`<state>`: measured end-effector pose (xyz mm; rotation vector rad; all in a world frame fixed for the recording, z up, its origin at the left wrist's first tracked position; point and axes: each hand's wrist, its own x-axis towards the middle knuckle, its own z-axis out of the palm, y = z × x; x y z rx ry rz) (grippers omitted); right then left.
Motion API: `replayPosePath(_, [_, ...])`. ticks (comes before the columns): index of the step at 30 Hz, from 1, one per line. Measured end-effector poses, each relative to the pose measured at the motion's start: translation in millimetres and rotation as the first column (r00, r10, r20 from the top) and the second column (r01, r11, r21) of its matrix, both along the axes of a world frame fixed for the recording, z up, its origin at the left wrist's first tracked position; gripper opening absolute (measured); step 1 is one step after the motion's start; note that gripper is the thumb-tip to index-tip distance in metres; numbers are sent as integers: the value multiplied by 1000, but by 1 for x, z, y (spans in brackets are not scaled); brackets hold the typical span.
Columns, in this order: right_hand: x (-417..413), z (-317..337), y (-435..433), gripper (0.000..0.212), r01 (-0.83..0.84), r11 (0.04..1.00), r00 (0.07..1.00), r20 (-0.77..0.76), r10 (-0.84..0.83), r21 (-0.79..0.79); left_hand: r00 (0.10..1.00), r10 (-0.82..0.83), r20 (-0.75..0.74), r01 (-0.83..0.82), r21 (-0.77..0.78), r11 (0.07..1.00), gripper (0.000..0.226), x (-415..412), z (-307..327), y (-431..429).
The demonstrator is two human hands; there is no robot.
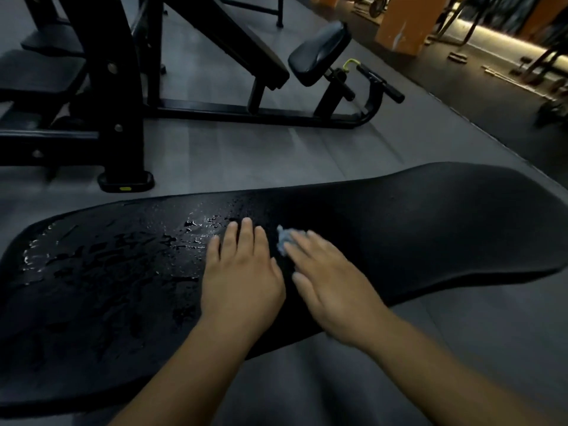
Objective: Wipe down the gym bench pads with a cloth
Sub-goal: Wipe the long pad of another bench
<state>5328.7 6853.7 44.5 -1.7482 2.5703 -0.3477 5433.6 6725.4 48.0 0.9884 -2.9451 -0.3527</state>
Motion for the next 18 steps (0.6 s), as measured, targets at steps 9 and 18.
replayPosePath(9, [-116,-1,-47,63,35,999,999,-1,-35,0,996,62,-58,-59,52,997,59,-83,5,35])
replayPosePath(18, [-149,3,-38,44,-85,996,996,2,85,-37,975,204,-90,-208,-30,978,56,-93,-6,56])
